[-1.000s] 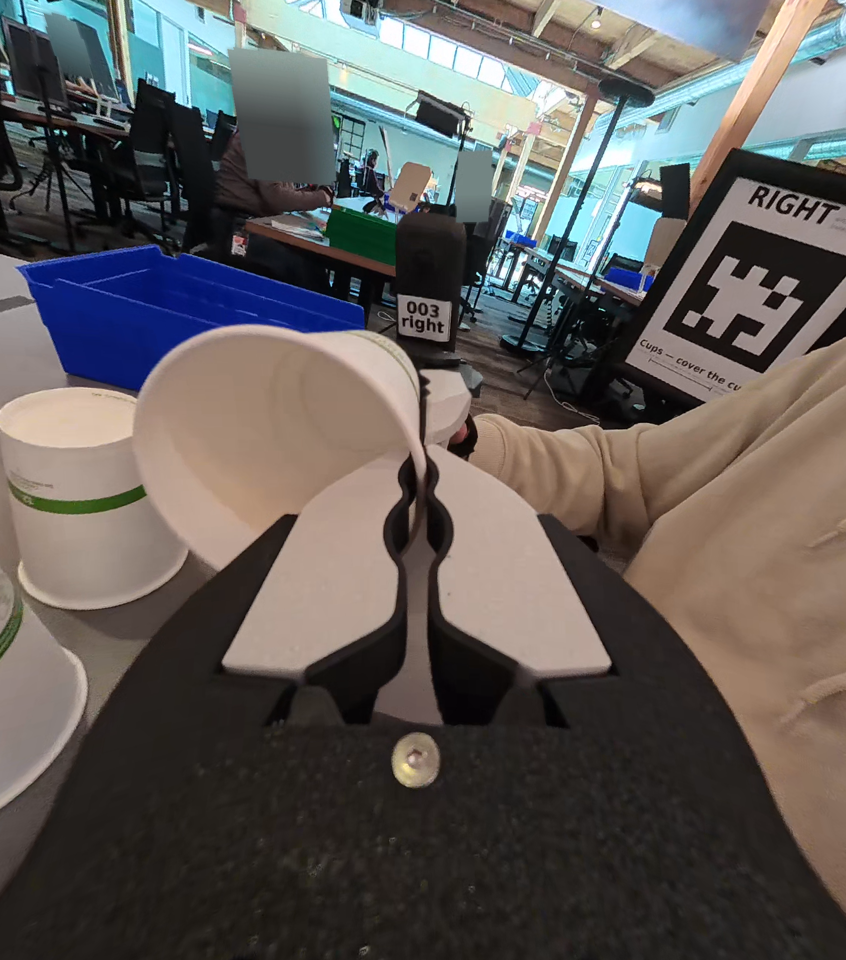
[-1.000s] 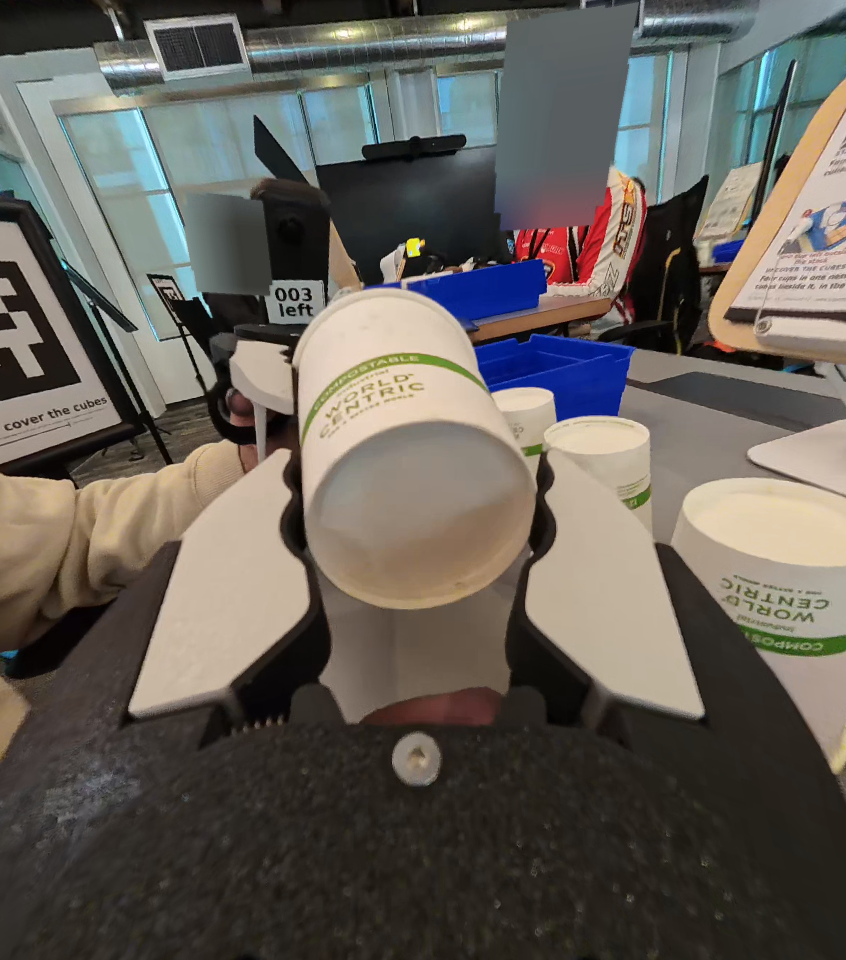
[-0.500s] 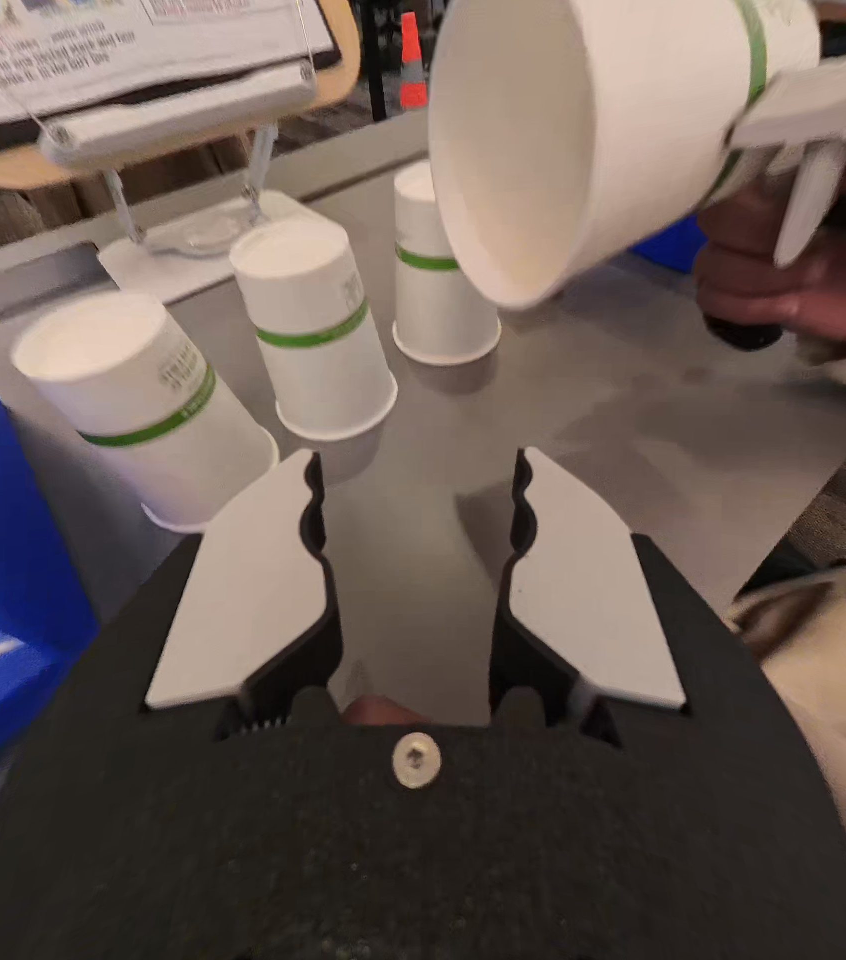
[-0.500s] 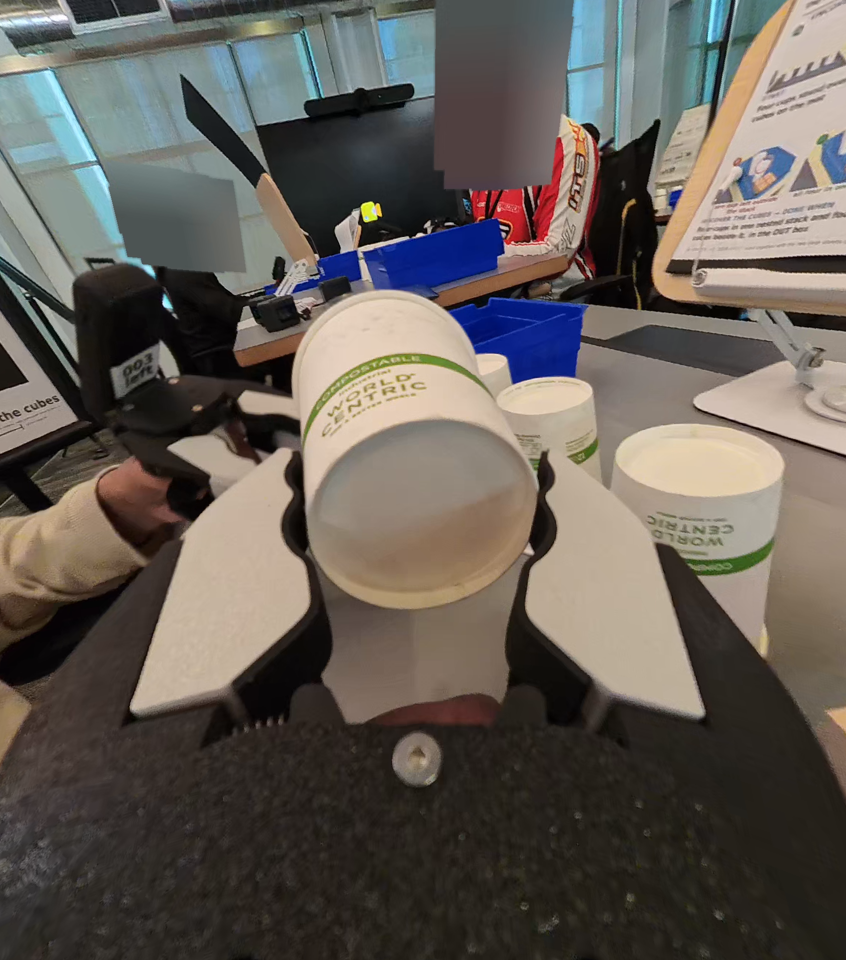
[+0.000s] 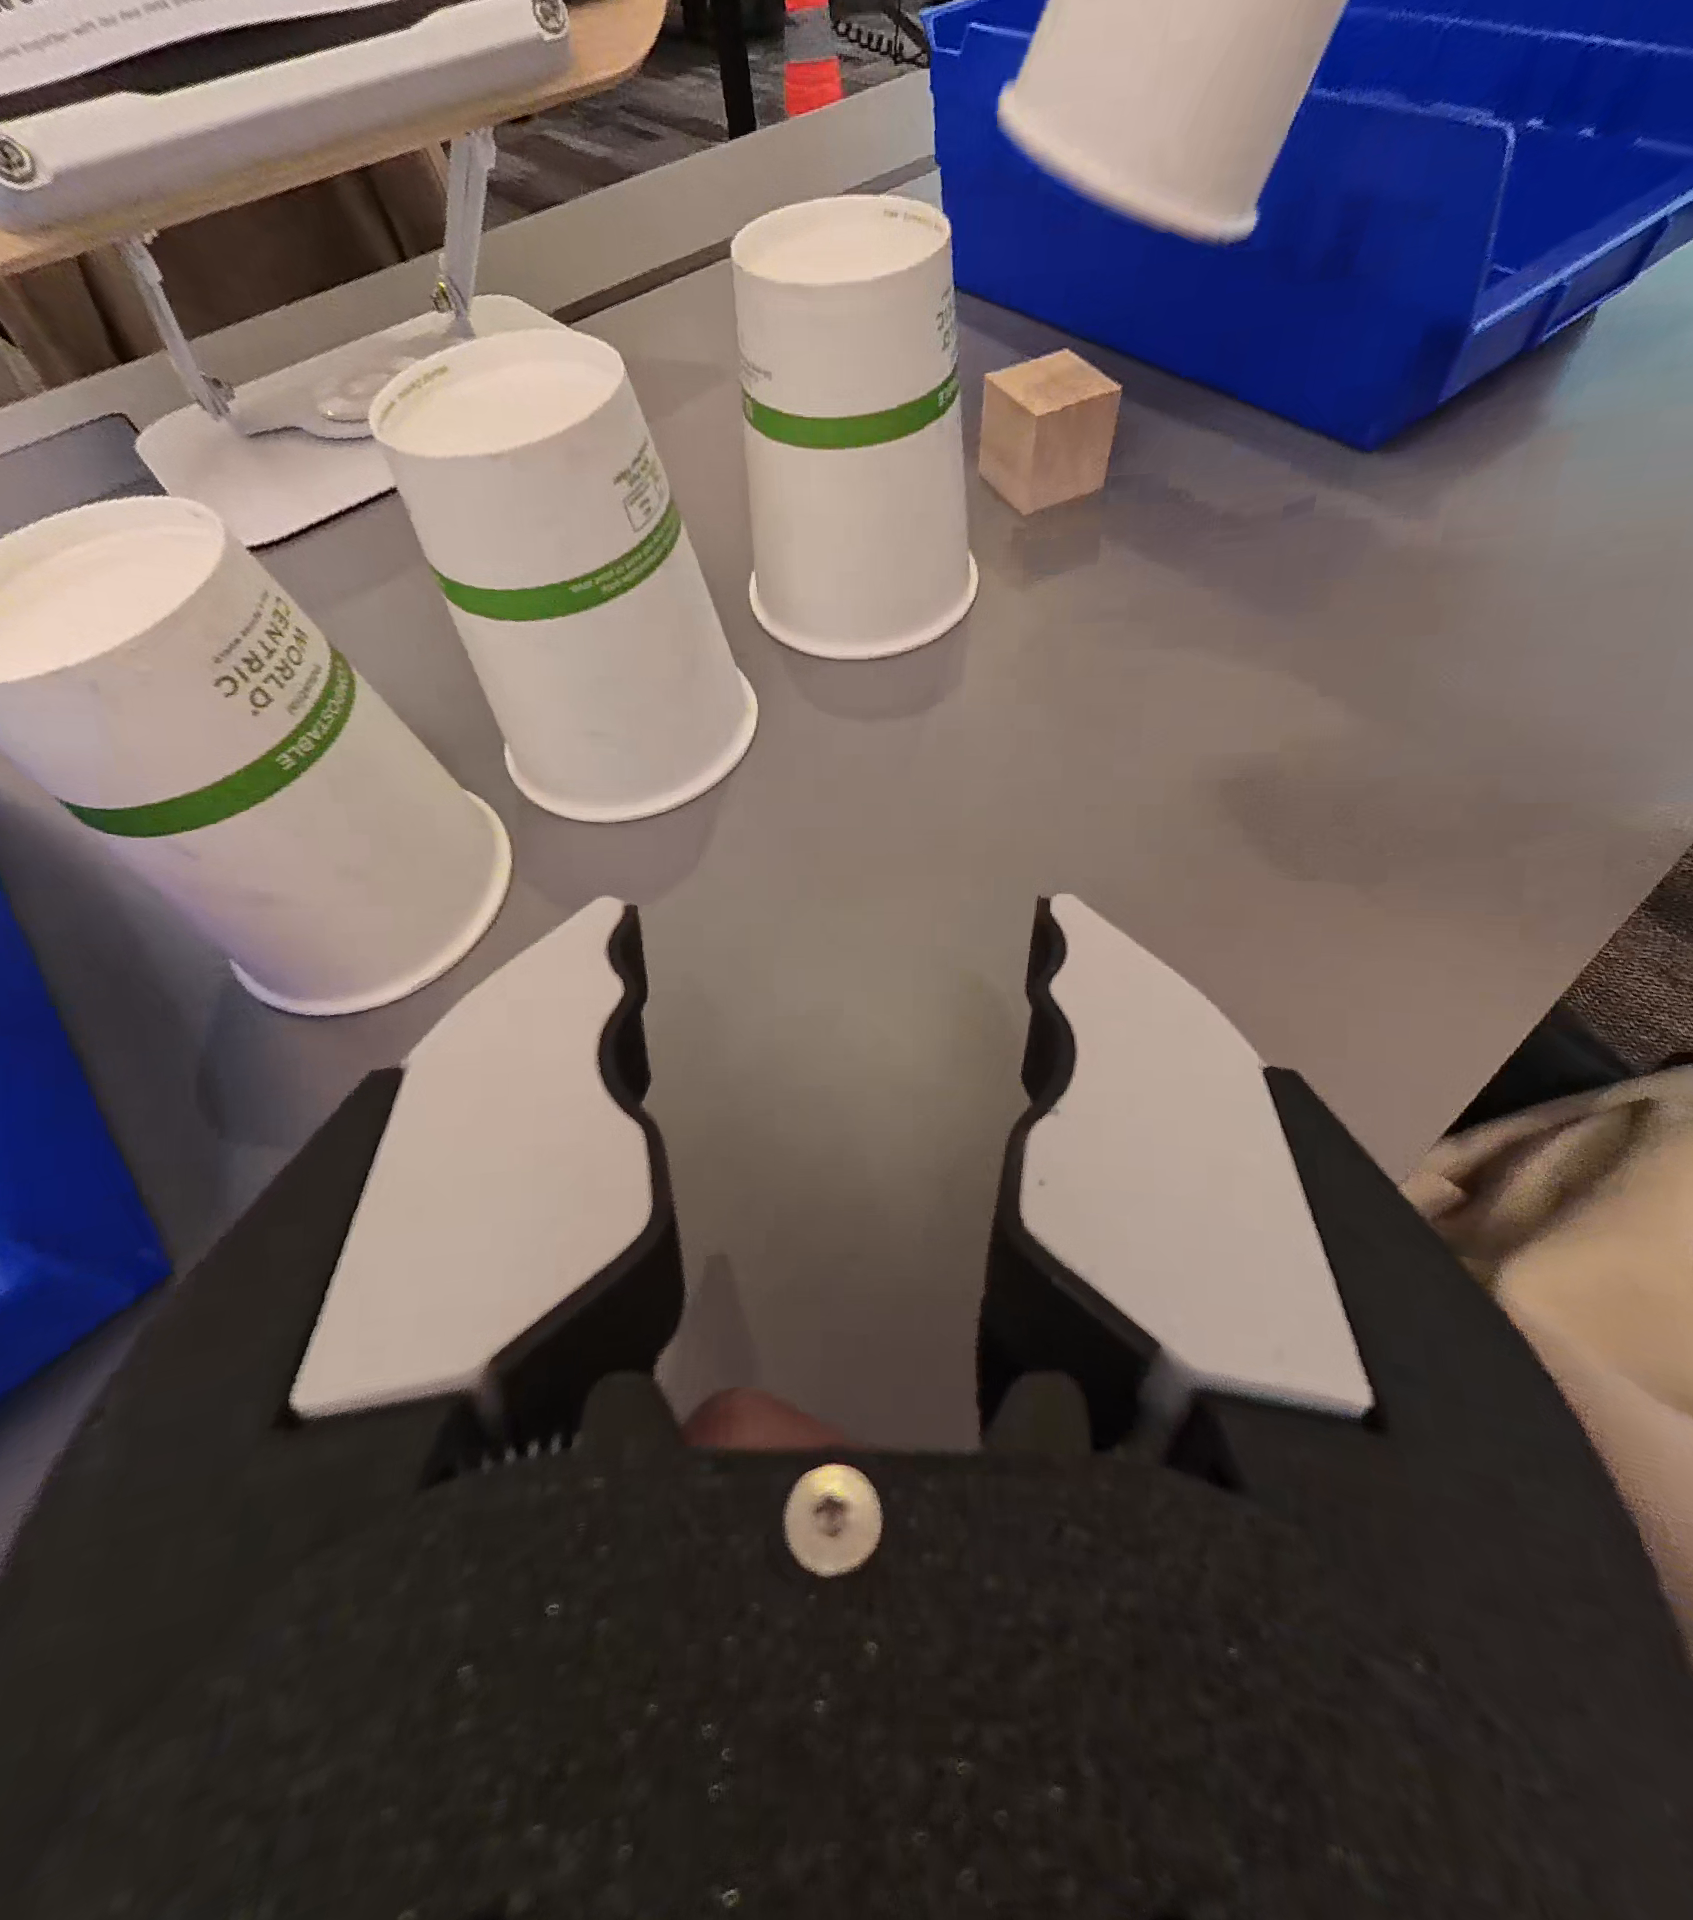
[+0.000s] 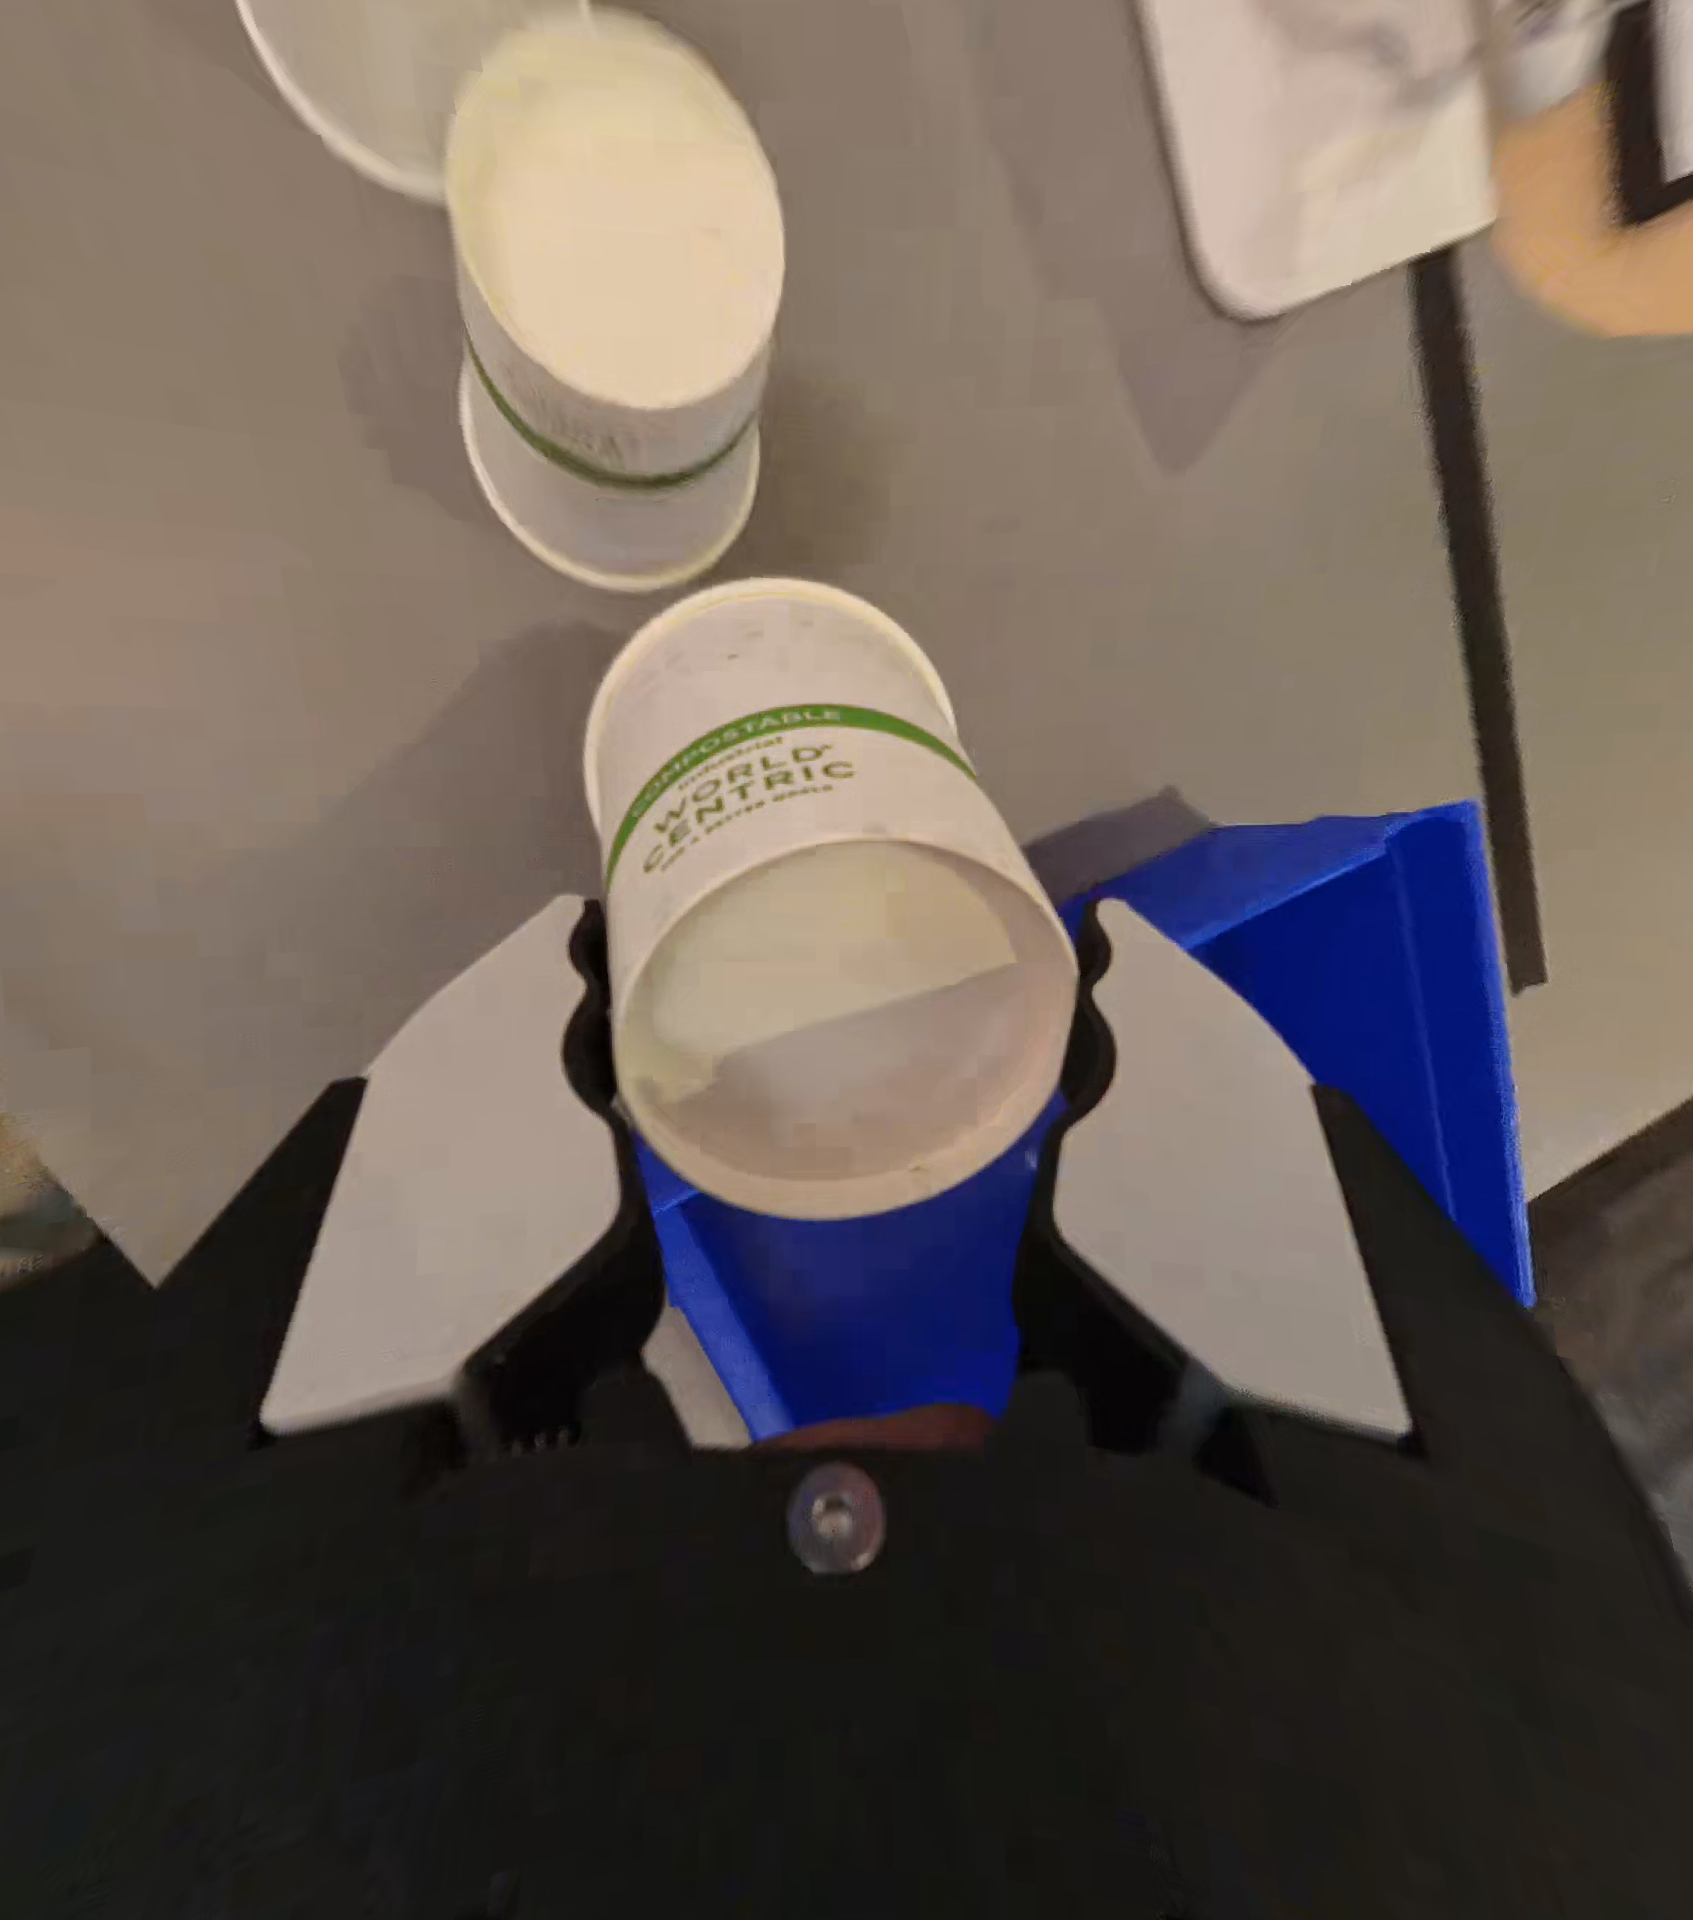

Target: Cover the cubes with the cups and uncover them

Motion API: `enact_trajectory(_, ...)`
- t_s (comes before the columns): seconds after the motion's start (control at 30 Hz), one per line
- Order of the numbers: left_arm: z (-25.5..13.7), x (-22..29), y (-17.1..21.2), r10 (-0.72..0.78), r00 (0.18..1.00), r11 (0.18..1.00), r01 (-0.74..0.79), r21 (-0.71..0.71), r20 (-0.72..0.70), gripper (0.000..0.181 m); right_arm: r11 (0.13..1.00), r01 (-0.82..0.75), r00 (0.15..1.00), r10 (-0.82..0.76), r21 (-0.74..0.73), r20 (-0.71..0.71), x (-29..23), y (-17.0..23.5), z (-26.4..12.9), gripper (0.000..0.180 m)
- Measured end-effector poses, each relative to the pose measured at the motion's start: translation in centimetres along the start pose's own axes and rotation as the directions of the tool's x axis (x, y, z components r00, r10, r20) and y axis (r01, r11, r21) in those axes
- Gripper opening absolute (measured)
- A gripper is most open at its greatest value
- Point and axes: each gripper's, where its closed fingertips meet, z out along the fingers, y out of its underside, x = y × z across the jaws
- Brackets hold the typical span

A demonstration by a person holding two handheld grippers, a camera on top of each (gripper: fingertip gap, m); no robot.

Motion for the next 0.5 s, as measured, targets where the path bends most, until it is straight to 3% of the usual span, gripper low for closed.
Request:
enact_trajectory(0.2,-0.5,-0.3,-0.1,0.000,1.000,1.000,0.000,0.007,0.020,0.070,0.976,0.089,0.993,-0.071,-0.197,0.096,-0.6,-0.5,6.1,0.085)
enact_trajectory(0.5,-0.2,0.2,0.5,0.017,1.000,0.999,-0.017,-0.031,-0.004,0.070,0.958,0.119,0.988,-0.087,-0.262,0.131,-1.2,0.2,9.7,0.086)
